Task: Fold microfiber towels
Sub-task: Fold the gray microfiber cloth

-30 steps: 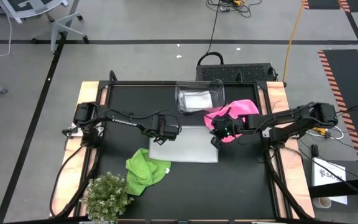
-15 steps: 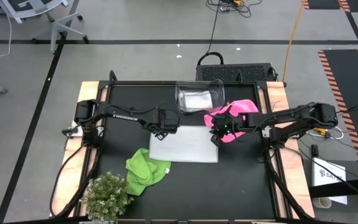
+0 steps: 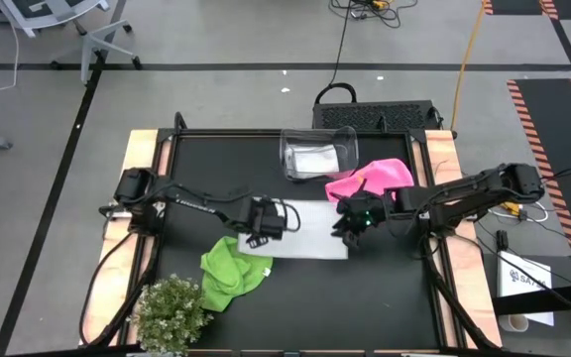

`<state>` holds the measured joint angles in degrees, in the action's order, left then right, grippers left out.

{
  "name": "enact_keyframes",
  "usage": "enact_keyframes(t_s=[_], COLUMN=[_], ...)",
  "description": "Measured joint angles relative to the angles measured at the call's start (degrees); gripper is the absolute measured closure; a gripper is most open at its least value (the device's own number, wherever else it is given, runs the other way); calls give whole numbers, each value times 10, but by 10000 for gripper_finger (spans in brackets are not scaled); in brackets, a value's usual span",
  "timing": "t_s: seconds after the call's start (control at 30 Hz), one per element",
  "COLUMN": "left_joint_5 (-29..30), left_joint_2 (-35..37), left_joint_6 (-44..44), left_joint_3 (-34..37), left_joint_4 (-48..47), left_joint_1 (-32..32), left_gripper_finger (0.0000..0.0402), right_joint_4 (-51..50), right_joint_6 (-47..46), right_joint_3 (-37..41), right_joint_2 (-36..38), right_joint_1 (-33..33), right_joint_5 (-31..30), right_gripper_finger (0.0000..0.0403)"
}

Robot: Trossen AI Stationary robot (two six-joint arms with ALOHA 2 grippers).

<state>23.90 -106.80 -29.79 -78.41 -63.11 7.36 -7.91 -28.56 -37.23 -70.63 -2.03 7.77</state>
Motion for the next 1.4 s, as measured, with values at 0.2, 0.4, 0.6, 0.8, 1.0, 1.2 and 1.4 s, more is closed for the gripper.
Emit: enact_keyframes(t_s=[0.2,0.4,0.6,0.8,1.0,1.2,1.4], left_joint_5=[0,36,60,83,111,54,3], left_joint_2=[0,6,8,7,7,8,8], left_joint_6=[10,-13,-66,-35,-8,-24,-34], left_joint_3=[0,-29,-94,-100,-58,-8,20], left_joint_4=[3,-22,-167,-179,-152,-114,-40], left_joint_1=[48,93,115,146,153,151,149], left_gripper_finger=[240,240,240,240,240,240,240], right_joint_4=[51,55,-106,-278,-332,-336,-316], right_joint_6=[-58,-50,58,149,187,175,173], right_joint_3=[-3,-78,-238,-359,-356,-338,-331], right_joint_2=[0,0,-7,-66,-140,-183,-184], right_joint_1=[-48,-56,-55,-79,-93,-103,-111], right_joint_5=[14,14,-15,-74,-78,-74,-67], right_gripper_finger=[283,283,282,282,282,282,282])
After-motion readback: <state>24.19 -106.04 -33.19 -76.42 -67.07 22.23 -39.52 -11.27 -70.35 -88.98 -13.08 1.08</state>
